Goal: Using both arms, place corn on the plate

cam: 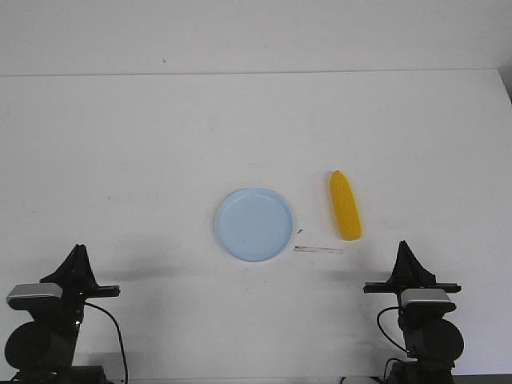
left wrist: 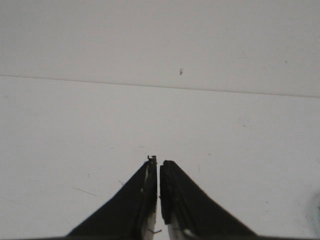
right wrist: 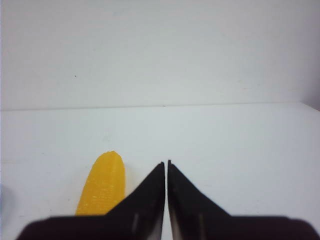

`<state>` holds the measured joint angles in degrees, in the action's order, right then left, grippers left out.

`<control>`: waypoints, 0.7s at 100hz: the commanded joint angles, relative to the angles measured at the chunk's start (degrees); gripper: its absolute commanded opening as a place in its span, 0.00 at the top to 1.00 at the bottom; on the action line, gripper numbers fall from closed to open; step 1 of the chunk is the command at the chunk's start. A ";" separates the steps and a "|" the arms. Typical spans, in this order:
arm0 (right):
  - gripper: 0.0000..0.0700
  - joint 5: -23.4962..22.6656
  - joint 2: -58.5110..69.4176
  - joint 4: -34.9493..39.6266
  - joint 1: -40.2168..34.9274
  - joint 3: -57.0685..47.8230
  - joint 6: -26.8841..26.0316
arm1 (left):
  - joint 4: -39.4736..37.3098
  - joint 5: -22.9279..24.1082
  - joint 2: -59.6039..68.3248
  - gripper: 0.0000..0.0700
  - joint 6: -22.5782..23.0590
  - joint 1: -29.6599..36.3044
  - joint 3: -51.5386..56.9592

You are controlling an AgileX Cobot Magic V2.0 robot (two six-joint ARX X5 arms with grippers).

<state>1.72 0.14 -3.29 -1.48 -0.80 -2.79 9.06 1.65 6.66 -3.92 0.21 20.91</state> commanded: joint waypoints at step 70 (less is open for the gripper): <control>0.99 0.20 -0.09 -0.68 -0.07 0.07 -0.13 | -4.85 0.13 0.28 1.00 1.95 4.04 -1.81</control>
<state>1.72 0.14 -3.29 -1.48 -0.80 -2.79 5.06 1.63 6.83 -2.46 4.19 18.09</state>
